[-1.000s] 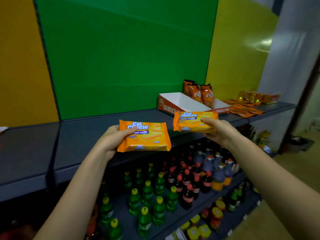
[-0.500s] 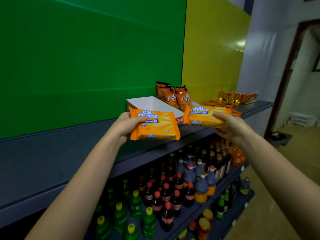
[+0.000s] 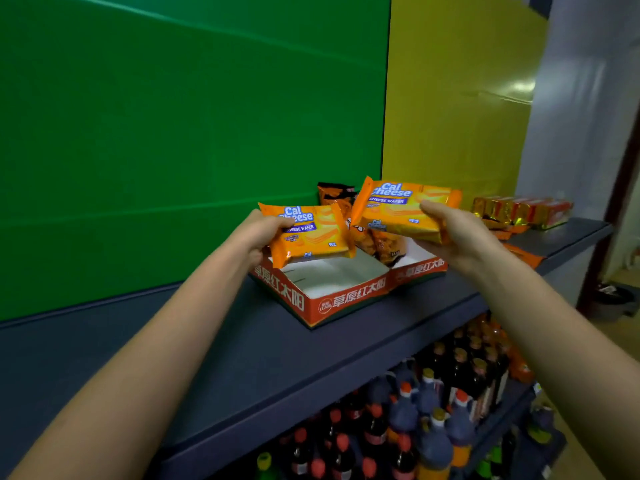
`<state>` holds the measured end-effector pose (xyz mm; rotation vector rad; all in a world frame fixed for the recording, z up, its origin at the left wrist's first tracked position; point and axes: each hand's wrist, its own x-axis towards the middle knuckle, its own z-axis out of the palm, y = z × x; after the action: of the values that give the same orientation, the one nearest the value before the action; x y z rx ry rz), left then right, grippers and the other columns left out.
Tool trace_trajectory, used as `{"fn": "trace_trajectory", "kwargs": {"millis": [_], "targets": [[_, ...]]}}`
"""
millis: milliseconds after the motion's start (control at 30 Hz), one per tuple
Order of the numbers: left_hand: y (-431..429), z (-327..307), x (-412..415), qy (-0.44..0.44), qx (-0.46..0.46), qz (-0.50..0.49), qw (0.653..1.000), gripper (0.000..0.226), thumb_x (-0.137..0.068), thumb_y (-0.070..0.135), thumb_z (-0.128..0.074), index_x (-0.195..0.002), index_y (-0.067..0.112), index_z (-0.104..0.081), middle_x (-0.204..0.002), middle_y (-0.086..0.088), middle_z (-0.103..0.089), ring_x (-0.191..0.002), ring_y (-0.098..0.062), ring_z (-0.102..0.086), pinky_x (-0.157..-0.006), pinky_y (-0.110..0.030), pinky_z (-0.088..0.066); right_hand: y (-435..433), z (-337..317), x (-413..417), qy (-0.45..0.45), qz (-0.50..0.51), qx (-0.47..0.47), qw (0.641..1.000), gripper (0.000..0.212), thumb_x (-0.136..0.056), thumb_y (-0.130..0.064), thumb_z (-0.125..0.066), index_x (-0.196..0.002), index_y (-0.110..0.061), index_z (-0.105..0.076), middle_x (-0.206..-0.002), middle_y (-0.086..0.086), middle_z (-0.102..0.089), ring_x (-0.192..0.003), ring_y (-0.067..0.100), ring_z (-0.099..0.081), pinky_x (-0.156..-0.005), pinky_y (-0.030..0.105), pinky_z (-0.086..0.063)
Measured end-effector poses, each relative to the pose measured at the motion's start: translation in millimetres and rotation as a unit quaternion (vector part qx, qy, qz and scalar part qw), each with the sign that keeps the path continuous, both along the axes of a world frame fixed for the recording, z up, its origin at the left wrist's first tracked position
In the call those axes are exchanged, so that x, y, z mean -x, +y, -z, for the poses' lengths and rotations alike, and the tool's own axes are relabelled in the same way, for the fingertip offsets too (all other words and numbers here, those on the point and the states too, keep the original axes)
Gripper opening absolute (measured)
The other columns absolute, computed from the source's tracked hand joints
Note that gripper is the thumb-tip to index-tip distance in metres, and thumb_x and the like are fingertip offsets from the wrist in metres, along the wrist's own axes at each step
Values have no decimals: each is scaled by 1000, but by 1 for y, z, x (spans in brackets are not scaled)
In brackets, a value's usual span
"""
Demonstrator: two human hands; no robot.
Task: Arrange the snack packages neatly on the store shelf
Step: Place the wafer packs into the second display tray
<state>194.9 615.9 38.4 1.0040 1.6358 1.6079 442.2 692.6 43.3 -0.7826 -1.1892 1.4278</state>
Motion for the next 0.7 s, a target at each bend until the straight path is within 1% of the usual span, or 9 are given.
{"fn": "trace_trajectory", "kwargs": {"millis": [67, 167, 267, 333, 400, 467, 533, 600, 700], "targets": [[14, 3, 7, 8, 10, -13, 1000, 25, -89, 7, -58, -114, 6, -53, -85, -9, -64, -68, -20, -61, -67, -37, -55, 15, -1, 9, -19, -8, -19, 1000, 34, -90, -18, -60, -120, -6, -50, -93, 9, -65, -77, 15, -61, -69, 32, -54], [33, 9, 14, 30, 27, -28, 999, 38, -90, 10, -60, -124, 0, -48, -95, -13, -65, -70, -21, -63, -67, -38, -55, 36, 0, 24, -56, -22, -51, 997, 45, -90, -24, -59, -129, -6, -48, -113, 13, -64, -84, 18, -63, -70, 32, -53], [53, 13, 23, 45, 21, -56, 997, 38, -90, 7, -59, -125, -1, -47, -90, -9, -65, -69, -17, -61, -66, -35, -53, 59, 0, 40, -74, -71, -63, 993, 36, -91, -20, -58, -125, -10, -50, -103, 9, -66, -78, 17, -63, -71, 33, -53], [67, 14, 29, 49, 24, -78, 995, 42, -88, 6, -60, -127, -1, -45, -104, -15, -66, -71, -17, -61, -65, -34, -54, 74, 0, 50, -115, -98, -84, 985, 37, -90, -18, -59, -124, -10, -49, -104, 9, -67, -85, 22, -65, -82, 38, -54], [79, 17, 35, 50, 27, -93, 994, 45, -87, 6, -62, -128, -1, -44, -118, -19, -63, -75, -19, -62, -61, -33, -57, 88, 0, 58, -160, -115, -121, 973, 42, -90, -17, -60, -127, -8, -44, -116, 12, -63, -97, 26, -63, -86, 39, -52], [92, 24, 49, 60, 40, -114, 991, 52, -80, 15, -70, -125, 6, -45, -120, -18, -62, -93, -25, -64, -79, -40, -56, 98, 1, 66, -185, -130, -155, 962, 42, -91, -16, -59, -127, -8, -39, -118, 10, -58, -102, 24, -61, -83, 34, -52], [117, 41, 82, 92, 73, -142, 983, 67, -59, 36, -77, -116, 19, -47, -118, -12, -63, -112, -31, -59, -97, -49, -47, 108, 5, 75, -196, -139, -176, 955, 37, -91, -17, -60, -121, -12, -39, -118, 9, -57, -105, 24, -60, -89, 38, -51], [132, 54, 102, 107, 93, -167, 976, 65, -49, 42, -72, -106, 22, -46, -115, -11, -64, -114, -32, -57, -99, -50, -46, 117, 9, 84, -192, -155, -178, 953, 31, -91, -15, -59, -114, -15, -39, -116, 7, -57, -102, 23, -60, -92, 40, -50], [123, 46, 85, 118, 99, -198, 968, 41, -63, 28, -72, -92, 25, -43, -118, -18, -59, -110, -34, -58, -97, -47, -48, 128, 16, 100, -206, -192, -185, 941, 31, -91, -15, -58, -113, -15, -37, -115, 6, -56, -101, 22, -59, -93, 41, -51]]}}
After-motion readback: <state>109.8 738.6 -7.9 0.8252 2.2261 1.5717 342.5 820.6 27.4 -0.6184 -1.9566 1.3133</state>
